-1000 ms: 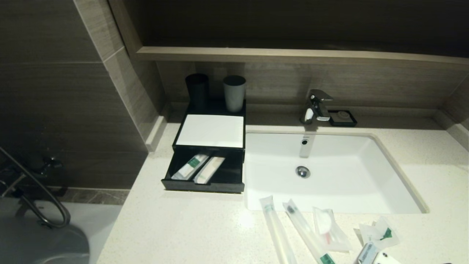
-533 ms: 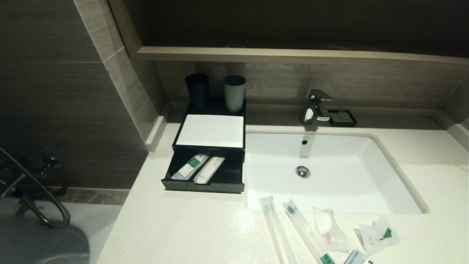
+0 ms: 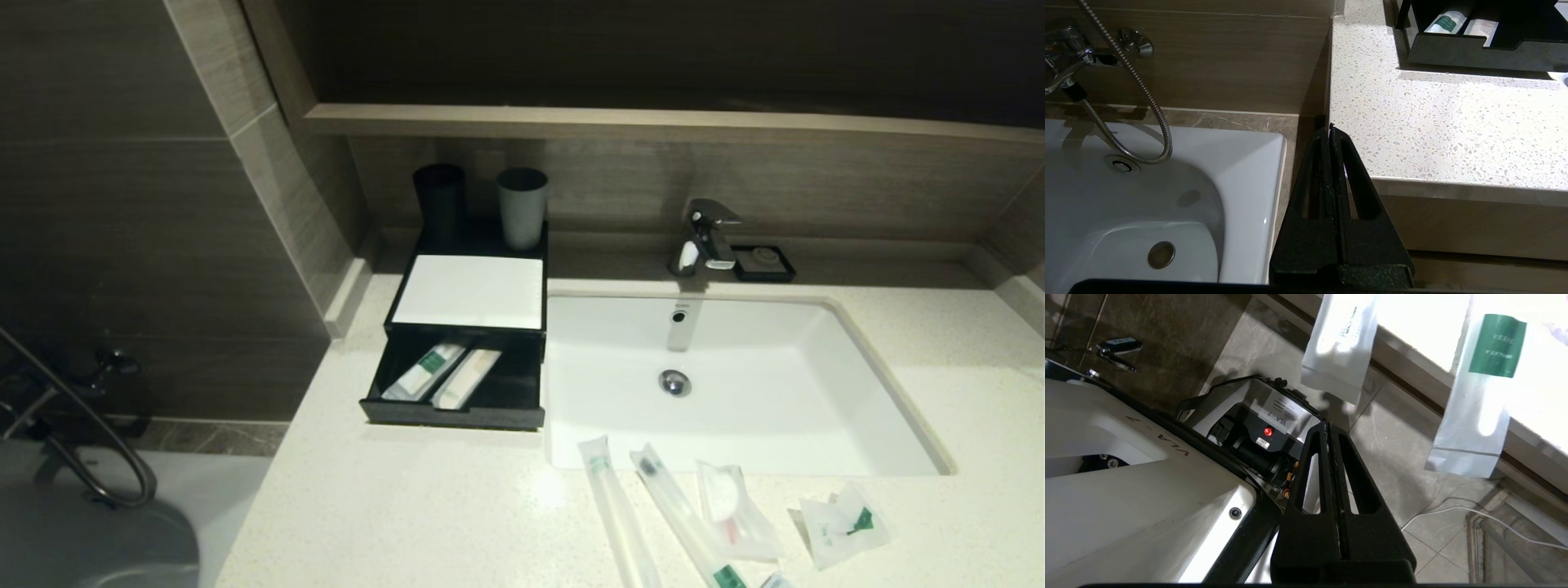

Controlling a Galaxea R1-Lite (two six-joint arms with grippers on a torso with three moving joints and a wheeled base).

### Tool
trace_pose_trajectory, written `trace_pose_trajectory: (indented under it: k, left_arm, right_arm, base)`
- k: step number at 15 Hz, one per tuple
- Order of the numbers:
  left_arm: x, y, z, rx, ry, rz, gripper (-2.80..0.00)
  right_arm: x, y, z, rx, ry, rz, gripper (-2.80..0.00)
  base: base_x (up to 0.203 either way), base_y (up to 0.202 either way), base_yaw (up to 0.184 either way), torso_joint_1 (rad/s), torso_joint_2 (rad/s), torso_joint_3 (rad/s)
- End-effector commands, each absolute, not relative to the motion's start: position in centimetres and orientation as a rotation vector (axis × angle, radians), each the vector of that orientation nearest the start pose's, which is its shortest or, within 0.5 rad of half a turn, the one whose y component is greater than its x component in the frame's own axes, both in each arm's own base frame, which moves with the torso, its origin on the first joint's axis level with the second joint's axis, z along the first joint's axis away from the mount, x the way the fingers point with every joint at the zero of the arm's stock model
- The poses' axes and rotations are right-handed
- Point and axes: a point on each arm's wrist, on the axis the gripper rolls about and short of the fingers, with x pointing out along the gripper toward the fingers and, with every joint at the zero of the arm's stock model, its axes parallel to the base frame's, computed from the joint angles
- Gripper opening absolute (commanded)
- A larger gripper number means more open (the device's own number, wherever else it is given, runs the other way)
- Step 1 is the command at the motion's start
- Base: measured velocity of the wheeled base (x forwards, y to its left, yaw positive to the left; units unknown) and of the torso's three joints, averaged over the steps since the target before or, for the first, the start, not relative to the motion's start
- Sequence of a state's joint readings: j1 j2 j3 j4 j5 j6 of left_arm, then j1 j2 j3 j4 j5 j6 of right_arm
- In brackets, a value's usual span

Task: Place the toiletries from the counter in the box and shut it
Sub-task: Pick up the bathroom toiletry

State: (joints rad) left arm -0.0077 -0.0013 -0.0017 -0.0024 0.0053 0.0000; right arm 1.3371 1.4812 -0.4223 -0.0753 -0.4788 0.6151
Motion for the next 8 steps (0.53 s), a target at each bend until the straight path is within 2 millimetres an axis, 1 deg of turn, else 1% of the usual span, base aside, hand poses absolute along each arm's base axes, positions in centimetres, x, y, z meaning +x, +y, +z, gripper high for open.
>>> trace_pose_trajectory:
  k: [1,4,6,8]
  left_arm:
    - [-2.3,0.0,7.6,0.000,-0.006,-0.002,-2.80]
    - [-2.3,0.0,7.6,0.000,-0.006,-0.002,-2.80]
    - [-2.3,0.0,7.6,0.000,-0.006,-0.002,-2.80]
    - [-2.3,0.0,7.6,0.000,-0.006,-0.002,-2.80]
  right_arm:
    - [5.1,17.6,9.6,-0.238,0.822,0.532,-2.80]
    - [4.8,18.4,8.3,-0.236,0.826,0.469,-2.80]
    - [4.8,19.3,7.6,-0.181,0.783,0.464,-2.80]
    - [4.9,19.6,7.2,-0.147,0.752,0.473,-2.80]
  base:
    - [0.000,0.000,0.000,0.000,0.00,0.000]
    - [0.000,0.000,0.000,0.000,0.00,0.000]
    - [0.000,0.000,0.000,0.000,0.00,0.000]
    - [0.000,0.000,0.000,0.000,0.00,0.000]
